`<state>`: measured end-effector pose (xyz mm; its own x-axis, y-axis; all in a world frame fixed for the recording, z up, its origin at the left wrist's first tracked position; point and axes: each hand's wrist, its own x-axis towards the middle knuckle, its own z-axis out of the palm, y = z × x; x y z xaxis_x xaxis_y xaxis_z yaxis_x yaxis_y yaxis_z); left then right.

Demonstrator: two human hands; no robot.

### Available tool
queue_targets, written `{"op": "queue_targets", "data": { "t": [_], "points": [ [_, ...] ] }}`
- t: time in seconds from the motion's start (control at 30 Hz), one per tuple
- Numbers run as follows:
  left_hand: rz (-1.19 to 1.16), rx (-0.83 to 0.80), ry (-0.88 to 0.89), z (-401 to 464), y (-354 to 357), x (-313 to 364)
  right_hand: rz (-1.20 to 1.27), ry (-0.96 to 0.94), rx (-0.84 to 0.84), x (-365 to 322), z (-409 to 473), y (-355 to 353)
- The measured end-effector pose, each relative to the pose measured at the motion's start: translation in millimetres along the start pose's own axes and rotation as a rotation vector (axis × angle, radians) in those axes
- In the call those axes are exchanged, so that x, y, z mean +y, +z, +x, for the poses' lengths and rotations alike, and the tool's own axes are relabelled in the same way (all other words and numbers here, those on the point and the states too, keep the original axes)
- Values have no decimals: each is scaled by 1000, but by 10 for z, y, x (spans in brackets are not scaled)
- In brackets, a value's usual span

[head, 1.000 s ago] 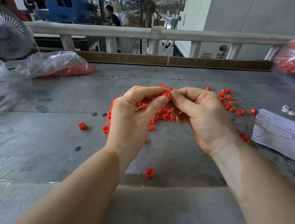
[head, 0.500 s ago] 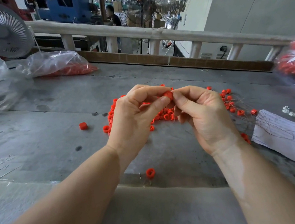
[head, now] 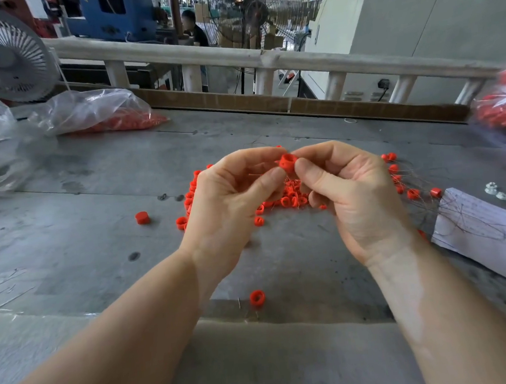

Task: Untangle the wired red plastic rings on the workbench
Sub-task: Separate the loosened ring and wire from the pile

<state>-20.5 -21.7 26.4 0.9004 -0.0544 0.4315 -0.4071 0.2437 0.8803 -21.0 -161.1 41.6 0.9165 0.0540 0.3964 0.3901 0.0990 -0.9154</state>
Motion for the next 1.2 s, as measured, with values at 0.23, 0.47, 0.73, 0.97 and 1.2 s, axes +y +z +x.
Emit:
{"op": "queue_targets", "data": {
  "t": [0.23,0.47,0.73,0.97,1.2],
  "points": [
    [77,46,-16,1,-8,13,25,52,0,29,12,-4],
    [34,66,-85,-3,-1,24,29,38,-9,49,13,29],
    [23,95,-90,3,-1,33,-80,-92,-26,43,12,39],
    [-9,93,-114,6,-4,49,-132,-130,-23,54,18,36],
    [-34,58,-157,13,-23,21,-134,-90,-13,41,14,30]
  ]
}}
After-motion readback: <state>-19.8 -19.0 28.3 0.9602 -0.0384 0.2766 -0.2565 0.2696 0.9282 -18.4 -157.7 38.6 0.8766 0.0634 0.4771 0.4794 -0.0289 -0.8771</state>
